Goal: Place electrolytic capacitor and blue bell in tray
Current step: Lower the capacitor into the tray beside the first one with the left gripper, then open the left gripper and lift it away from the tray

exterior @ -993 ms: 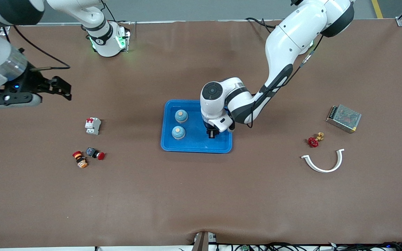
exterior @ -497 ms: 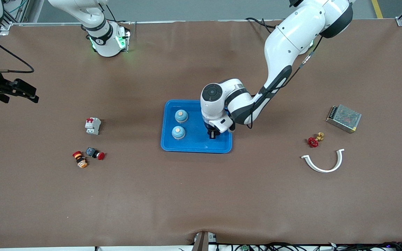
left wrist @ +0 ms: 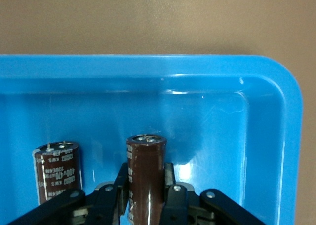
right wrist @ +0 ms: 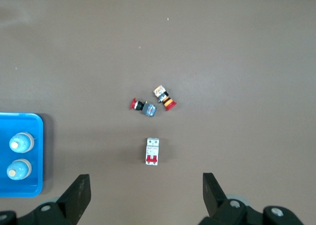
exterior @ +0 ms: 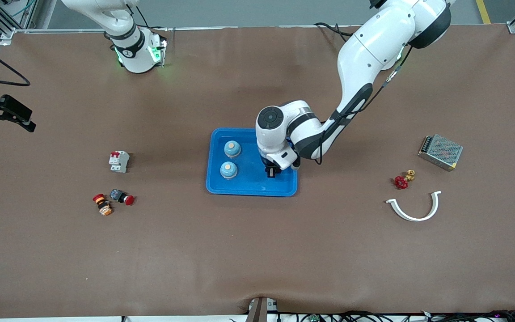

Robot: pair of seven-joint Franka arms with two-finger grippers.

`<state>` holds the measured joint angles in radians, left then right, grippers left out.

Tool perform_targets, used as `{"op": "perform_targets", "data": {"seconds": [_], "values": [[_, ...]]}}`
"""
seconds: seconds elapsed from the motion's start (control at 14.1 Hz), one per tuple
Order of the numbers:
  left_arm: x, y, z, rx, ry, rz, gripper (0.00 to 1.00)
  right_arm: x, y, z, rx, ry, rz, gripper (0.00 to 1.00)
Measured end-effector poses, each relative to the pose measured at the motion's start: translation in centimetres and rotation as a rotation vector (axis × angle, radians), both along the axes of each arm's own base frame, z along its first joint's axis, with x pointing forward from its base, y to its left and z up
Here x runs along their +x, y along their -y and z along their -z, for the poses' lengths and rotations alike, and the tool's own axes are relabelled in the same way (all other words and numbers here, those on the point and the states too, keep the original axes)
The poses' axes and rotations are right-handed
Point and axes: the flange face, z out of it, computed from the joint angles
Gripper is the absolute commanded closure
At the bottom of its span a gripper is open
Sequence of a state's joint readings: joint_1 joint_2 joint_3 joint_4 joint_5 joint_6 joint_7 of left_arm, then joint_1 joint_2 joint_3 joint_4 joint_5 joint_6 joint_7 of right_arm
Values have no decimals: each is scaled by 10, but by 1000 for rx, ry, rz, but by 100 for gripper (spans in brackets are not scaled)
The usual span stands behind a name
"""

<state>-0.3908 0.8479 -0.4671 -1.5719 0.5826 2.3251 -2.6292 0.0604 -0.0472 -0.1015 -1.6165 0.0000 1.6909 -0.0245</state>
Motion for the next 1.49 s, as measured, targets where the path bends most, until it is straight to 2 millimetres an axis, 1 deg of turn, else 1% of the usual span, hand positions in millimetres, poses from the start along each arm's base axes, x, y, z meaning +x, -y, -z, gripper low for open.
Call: {"op": "perform_targets", "data": {"seconds": [0.07, 0.35, 0.5, 0.71, 1.06, 1.28, 1.49], "values": [[0, 0, 0, 0, 0, 4, 0, 0, 0, -2, 0, 5, 0, 0], [2, 1, -3, -1, 4, 37, 0, 7, 2, 2, -2, 41, 7, 0], [8, 2, -9, -9, 17, 31, 0, 9, 3, 7, -2, 41, 10, 0], [19, -1, -19, 7, 24, 19, 0, 9, 4, 8, -2, 38, 11, 0], [26, -6, -31, 41, 21, 27, 0, 9, 4, 7, -2, 47, 11, 0], [38, -15, -44, 37, -9, 48, 0, 10, 4, 8, -3, 51, 11, 0], [57, -35, -66, 38, -19, 82, 0, 10, 1, 8, -3, 52, 6, 0]]}}
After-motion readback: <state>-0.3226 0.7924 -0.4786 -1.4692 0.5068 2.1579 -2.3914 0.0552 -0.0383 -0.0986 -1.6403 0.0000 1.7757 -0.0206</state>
